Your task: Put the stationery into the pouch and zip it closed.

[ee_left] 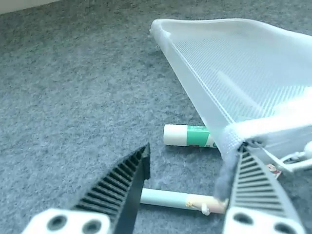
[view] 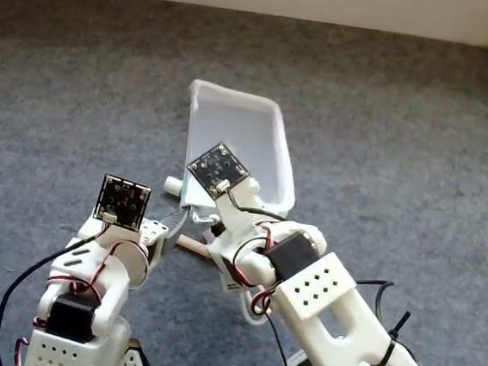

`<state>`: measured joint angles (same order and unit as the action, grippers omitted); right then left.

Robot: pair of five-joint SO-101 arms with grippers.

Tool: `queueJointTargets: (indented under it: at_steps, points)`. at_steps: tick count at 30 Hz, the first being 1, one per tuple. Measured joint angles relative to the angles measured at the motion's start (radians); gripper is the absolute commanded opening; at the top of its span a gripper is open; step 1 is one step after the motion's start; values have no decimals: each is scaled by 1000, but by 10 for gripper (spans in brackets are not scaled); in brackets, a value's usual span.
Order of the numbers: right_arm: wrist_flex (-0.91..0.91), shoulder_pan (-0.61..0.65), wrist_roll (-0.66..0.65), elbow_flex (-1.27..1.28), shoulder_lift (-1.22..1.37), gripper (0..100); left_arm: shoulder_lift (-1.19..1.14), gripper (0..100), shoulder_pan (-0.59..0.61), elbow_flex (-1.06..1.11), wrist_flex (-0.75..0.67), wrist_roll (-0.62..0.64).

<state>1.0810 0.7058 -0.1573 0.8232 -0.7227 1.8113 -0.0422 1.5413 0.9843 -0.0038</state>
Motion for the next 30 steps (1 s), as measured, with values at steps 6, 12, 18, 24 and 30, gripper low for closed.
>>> queueJointTargets:
  at_steps: [6, 12, 18, 24, 30]
  points:
    - [0, 0, 0, 5, 0, 5, 0, 174, -2, 32, -37, 0]
    - [-2, 0, -3, 23, -9, 5, 0, 72, -3, 32, -37, 0]
    - [-8, -2, -57, 38, -17, 5, 0, 6, -5, 32, -37, 3]
    - [-6, -81, -66, 38, -18, 5, 0, 6, -5, 32, -37, 5]
    - [-2, -173, -66, 38, -18, 5, 0, 6, -5, 32, -37, 5]
